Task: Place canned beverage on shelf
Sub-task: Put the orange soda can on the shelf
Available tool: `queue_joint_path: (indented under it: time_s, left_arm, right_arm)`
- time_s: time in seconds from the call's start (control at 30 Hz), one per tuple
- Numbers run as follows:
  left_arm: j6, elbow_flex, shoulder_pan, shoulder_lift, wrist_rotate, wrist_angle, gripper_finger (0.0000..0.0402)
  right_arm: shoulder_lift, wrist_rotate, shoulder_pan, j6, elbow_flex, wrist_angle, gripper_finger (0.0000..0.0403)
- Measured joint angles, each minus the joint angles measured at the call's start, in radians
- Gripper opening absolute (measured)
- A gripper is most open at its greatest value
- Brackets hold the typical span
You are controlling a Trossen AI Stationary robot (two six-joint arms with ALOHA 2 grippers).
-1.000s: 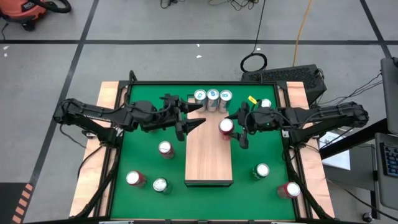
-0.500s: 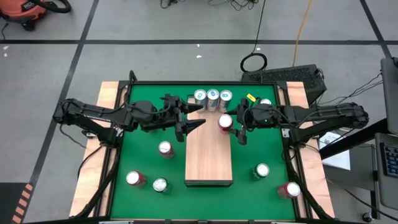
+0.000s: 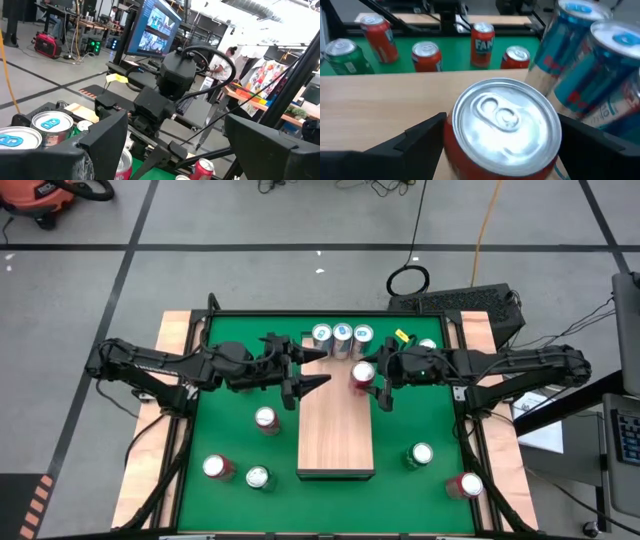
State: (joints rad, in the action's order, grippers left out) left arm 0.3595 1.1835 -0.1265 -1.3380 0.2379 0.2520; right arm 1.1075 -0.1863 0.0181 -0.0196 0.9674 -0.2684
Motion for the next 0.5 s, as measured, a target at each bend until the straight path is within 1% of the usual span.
queue_joint_path:
  time_s: [0.3, 0.43, 0.5]
  left_arm:
    - [-0.001, 0.000, 0.000, 0.000, 0.000, -0.008, 0.0334]
    - [-0.001, 0.000, 0.000, 0.000, 0.000, -0.010, 0.0334]
    - [-0.001, 0.000, 0.000, 0.000, 0.000, -0.010, 0.0334]
  right_arm:
    - [-0.001, 0.000, 0.000, -0.007, 0.008, 0.004, 0.0335]
    - [-0.002, -0.001, 0.000, -0.025, 0.061, 0.008, 0.0336]
    - [-0.002, -0.019, 0.001, -0.028, 0.096, -0.002, 0.0336]
